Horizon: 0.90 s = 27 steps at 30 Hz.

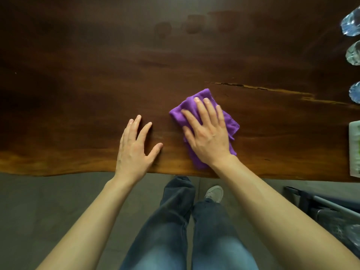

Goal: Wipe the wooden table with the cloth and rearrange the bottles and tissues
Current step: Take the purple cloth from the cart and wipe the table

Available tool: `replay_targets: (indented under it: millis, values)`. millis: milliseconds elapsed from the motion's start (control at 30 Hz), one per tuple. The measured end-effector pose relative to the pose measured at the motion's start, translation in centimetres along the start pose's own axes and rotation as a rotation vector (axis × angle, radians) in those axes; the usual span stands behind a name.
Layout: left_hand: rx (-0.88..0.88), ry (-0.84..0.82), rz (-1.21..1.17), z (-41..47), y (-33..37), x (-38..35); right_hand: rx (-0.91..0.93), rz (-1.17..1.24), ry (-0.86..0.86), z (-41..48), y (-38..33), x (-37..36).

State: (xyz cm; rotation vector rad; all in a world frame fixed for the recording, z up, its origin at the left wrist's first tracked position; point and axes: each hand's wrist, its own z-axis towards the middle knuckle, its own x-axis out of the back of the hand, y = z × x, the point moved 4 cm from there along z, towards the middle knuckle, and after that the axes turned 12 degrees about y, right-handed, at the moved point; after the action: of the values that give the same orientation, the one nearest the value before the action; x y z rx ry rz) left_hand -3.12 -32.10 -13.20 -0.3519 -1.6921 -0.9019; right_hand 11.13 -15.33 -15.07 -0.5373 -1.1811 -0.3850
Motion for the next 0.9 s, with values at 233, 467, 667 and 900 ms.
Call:
replay_targets:
  millis: [233, 467, 667, 900]
  values:
    - [0.013, -0.003, -0.009, -0.1, 0.2, 0.1, -0.304, -0.134, 0.047, -1.8, 11.1, 2.6]
    - [0.013, 0.004, 0.009, -0.1, -0.1, -0.2, -0.653, -0.131, 0.126, -1.7, 16.3, 4.2]
    - [0.011, -0.001, 0.02, 0.0, -0.2, -0.4, -0.661, -0.004, 0.125, 3.7, 10.9, 2.3]
    - [0.024, 0.015, -0.099, -0.4, -0.5, -0.1, -0.238, 0.175, 0.013, 6.4, -1.8, -0.6]
